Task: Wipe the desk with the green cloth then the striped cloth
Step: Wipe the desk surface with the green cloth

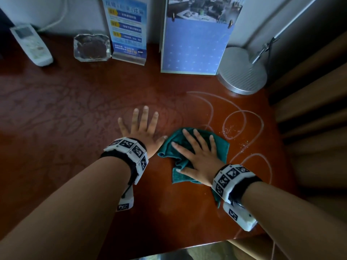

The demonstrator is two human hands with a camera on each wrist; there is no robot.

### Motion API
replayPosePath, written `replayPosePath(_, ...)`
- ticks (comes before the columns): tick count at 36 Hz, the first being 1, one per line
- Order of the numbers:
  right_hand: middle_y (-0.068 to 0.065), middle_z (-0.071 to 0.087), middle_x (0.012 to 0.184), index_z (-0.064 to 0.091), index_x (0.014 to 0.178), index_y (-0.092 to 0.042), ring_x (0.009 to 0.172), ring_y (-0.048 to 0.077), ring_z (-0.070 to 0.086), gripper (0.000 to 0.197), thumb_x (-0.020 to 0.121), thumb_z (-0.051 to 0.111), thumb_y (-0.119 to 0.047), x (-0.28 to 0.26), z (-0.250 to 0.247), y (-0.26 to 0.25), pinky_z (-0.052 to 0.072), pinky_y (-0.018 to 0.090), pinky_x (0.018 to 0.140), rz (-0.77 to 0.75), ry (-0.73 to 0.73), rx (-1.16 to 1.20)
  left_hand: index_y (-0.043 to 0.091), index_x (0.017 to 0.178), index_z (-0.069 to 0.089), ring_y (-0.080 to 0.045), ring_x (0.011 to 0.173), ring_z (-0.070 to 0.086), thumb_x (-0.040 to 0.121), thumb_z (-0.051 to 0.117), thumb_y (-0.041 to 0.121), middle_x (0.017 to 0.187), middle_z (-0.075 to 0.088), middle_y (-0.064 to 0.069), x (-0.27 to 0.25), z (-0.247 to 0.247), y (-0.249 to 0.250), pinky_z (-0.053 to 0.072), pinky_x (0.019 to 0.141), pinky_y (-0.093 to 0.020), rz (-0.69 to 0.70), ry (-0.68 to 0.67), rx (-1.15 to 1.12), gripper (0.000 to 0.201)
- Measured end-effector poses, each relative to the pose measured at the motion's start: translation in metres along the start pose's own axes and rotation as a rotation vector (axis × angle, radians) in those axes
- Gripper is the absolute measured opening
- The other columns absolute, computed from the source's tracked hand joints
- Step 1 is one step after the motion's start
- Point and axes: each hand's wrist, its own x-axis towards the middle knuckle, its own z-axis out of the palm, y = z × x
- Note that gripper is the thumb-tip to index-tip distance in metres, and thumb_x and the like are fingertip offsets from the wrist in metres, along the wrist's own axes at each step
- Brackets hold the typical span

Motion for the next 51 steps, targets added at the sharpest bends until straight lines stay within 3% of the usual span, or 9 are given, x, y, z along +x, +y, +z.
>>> replayPosePath(5, -0.012, -0.037, 0.150, -0.018, 0.139, -0.054, 0.138, 0.019, -0.035, 0.067, 0.092, 0.029, -0.064, 0.019, -0.015, 0.002, -0.019, 0.059, 0.109, 0.073, 0.019, 0.017, 0.032, 0.142, -0.030, -0.024, 0.138, -0.032, 0.091, 0.008, 0.065, 0.148, -0.040, 0.003, 0.001, 0.000, 0.001, -0.012, 0.109, -0.063, -0.007, -0.012, -0.009, 0.071)
replayPosePath(15, -0.013, -0.021, 0.157, -0.003, 0.144, -0.055, 0.143, 0.019, -0.024, 0.061, 0.095, 0.032, -0.055, 0.062, -0.036, 0.006, -0.015, 0.059, 0.111, 0.184, 0.116, 0.119, 0.032, 0.143, -0.028, -0.025, 0.138, -0.033, 0.089, 0.009, 0.068, 0.147, -0.042, 0.003, 0.004, 0.000, -0.002, -0.012, 0.108, -0.063, 0.006, -0.026, -0.019, 0.074)
replayPosePath(37, -0.006, -0.026, 0.156, -0.003, 0.147, -0.049, 0.143, 0.025, -0.025, 0.069, 0.091, 0.034, -0.065, 0.133, -0.084, 0.016, -0.012, 0.061, 0.109, 0.426, 0.129, 0.283, 0.034, 0.144, -0.025, -0.023, 0.140, -0.028, 0.087, 0.014, 0.070, 0.151, -0.034, 0.004, 0.006, 0.009, -0.004, -0.013, 0.107, -0.061, 0.013, 0.067, -0.033, 0.077)
replayPosePath(48, 0.001, -0.023, 0.157, -0.006, 0.149, -0.041, 0.144, 0.029, -0.019, 0.083, 0.084, 0.028, -0.078, 0.138, -0.090, 0.036, -0.006, 0.063, 0.110, 0.802, 0.200, 0.490, 0.036, 0.144, -0.023, -0.023, 0.140, -0.028, 0.087, 0.016, 0.070, 0.152, -0.033, 0.005, 0.009, 0.011, -0.005, -0.014, 0.107, -0.061, 0.014, 0.079, -0.046, 0.078)
replayPosePath(51, 0.001, -0.022, 0.158, -0.005, 0.150, -0.038, 0.144, 0.028, -0.019, 0.087, 0.083, 0.030, -0.078, 0.130, -0.094, 0.038, -0.006, 0.060, 0.113, 0.830, 0.207, 0.569, 0.036, 0.145, -0.023, -0.023, 0.140, -0.028, 0.087, 0.017, 0.070, 0.152, -0.033, 0.005, 0.008, 0.010, -0.005, -0.014, 0.107, -0.061, 0.017, 0.081, -0.058, 0.077)
